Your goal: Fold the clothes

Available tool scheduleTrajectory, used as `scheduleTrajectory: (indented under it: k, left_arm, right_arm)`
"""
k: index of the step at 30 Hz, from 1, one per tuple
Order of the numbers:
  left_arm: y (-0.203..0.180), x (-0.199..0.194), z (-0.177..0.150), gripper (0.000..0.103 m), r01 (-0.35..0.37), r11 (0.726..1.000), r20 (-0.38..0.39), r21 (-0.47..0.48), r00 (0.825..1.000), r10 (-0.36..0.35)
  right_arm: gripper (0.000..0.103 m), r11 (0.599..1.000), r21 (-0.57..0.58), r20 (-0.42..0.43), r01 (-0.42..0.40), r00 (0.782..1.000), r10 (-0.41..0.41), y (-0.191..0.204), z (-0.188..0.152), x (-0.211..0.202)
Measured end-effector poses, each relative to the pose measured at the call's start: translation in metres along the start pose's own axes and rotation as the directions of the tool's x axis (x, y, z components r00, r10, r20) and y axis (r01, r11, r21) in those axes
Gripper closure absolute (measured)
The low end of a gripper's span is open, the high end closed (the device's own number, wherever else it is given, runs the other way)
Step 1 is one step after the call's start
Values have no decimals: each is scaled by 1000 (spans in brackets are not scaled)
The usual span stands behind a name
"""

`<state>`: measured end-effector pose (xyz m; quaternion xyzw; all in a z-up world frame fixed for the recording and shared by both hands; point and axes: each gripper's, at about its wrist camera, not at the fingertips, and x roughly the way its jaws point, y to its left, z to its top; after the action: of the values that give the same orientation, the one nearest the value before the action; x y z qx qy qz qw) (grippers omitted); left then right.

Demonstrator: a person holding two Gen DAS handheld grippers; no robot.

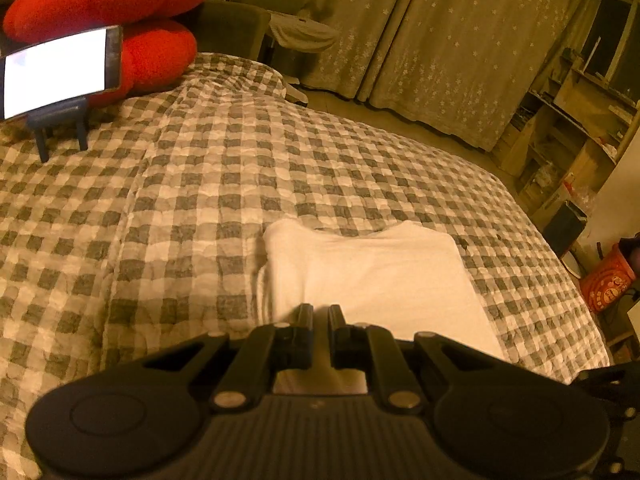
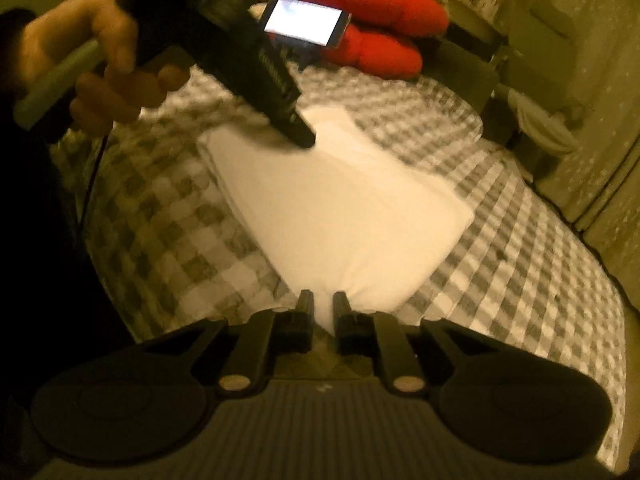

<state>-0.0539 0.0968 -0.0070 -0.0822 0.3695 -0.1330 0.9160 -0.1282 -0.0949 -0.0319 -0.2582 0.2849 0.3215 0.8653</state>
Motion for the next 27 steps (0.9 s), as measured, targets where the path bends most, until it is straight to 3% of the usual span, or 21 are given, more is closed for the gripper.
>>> scheduleTrajectory:
  k: [3, 7, 13, 22, 27]
  left_arm:
    - [-2, -3, 0, 93, -4, 1000, 11, 9, 1000, 4]
    - [-1, -3, 2, 93, -9, 1000, 16, 9, 1000, 9]
    - [2, 4, 1, 93, -21, 1000, -8, 0, 1000, 21]
    - [4, 3, -1, 93, -16, 1000, -11, -3, 1000, 16]
    - [4, 3, 0, 93, -9, 1000, -15, -4, 1000, 9]
  right_arm:
    - [91, 1000, 14, 89, -10, 996, 9, 4, 8, -9]
    - [91, 998, 54, 131, 19, 991, -26, 10, 18, -1]
    - [91, 995, 100, 127, -1, 992, -12, 24, 32, 20]
    - [91, 998, 25, 138, -51, 989, 47, 55, 41, 35]
    - [83, 999, -22, 135, -38, 990, 41, 70, 37, 40]
